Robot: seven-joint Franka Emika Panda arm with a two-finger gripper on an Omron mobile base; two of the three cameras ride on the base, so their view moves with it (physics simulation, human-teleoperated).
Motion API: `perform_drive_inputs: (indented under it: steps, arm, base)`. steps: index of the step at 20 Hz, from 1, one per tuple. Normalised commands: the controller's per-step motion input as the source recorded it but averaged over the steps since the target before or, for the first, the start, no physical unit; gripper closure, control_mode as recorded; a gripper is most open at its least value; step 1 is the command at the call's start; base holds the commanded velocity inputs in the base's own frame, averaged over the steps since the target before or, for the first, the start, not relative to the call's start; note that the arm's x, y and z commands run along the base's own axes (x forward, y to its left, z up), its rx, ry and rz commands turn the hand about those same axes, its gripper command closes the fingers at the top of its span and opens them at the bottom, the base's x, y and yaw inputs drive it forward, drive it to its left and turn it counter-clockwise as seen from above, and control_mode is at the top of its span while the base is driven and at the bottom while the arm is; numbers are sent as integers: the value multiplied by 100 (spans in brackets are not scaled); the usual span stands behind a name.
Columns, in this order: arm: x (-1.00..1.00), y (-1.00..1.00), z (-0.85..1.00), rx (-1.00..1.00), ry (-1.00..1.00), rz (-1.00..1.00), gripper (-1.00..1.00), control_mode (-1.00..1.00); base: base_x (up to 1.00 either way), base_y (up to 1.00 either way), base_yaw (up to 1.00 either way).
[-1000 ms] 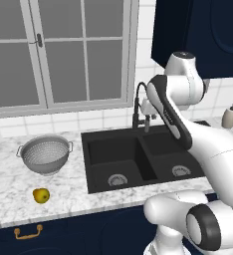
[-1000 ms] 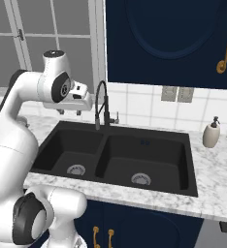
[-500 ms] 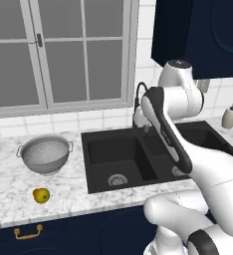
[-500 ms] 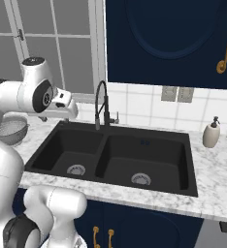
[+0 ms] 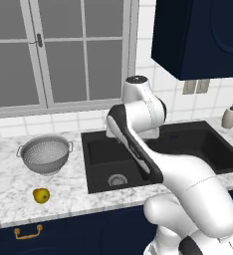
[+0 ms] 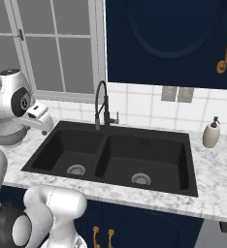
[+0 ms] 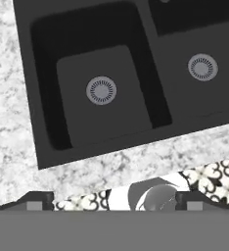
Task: Put the colander in the sink, put the pear, mango in the colander, and turn on the sink faucet and pour water over the colander.
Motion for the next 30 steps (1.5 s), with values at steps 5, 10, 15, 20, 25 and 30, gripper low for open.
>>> perform_drive_inputs:
  steps: [5,10,15,20,25,30]
  arm:
    - [35,76,-27,2,11,-19,-100,-100]
    - [43,66,-18,0,1,-6,-100,-100]
    - [37,65,-24,3,5,-2,-100,-100]
    - [25,43,-33,19,2,0,-100,-100]
    - [27,29,-23,23,0,0,-100,-100]
    - [15,26,-27,3,2,0,-100,-100]
  base:
    - [0,0,0]
    - [0,0,0]
    - [0,0,0]
    - [0,0,0]
    - [0,0,0]
    - [0,0,0]
